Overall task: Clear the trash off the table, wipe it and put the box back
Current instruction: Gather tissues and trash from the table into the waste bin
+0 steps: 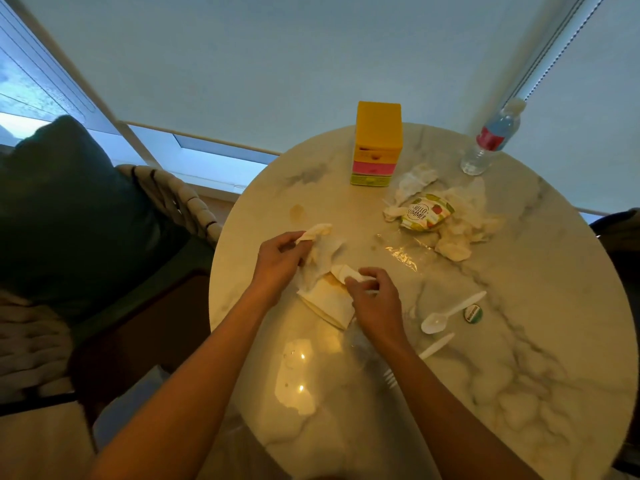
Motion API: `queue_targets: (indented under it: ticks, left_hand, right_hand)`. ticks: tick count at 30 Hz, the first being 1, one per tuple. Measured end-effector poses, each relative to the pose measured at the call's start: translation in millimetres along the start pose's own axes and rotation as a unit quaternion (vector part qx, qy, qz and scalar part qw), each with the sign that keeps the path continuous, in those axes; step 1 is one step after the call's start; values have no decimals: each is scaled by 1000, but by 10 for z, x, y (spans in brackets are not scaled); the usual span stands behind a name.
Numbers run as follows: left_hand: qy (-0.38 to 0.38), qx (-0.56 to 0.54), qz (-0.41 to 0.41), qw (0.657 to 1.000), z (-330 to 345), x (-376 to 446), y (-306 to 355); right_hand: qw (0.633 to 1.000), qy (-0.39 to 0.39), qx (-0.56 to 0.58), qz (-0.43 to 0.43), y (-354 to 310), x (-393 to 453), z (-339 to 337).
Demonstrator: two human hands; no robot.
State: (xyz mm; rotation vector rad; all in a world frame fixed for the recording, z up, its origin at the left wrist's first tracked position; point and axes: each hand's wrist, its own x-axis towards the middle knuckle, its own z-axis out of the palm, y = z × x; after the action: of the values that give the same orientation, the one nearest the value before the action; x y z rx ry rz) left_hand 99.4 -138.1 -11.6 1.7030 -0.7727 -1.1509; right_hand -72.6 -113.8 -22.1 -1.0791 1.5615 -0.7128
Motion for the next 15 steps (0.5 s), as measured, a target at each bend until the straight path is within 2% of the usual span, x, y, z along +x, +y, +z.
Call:
queue_targets:
  ticks: [5,9,15]
  left_hand:
    - [-68,-73,-55,994,43,-267,106]
    - [-88,-114,-73,987,27,-370,59]
    - [-85,-156,-90,980,-15,-451,-81]
  right_hand:
    - [996,-74,43,-19,-245,-8,118]
    - [992,-106,58,-42,-302,-67,60]
    - [993,-105,49,-37,-230,-138,-68]
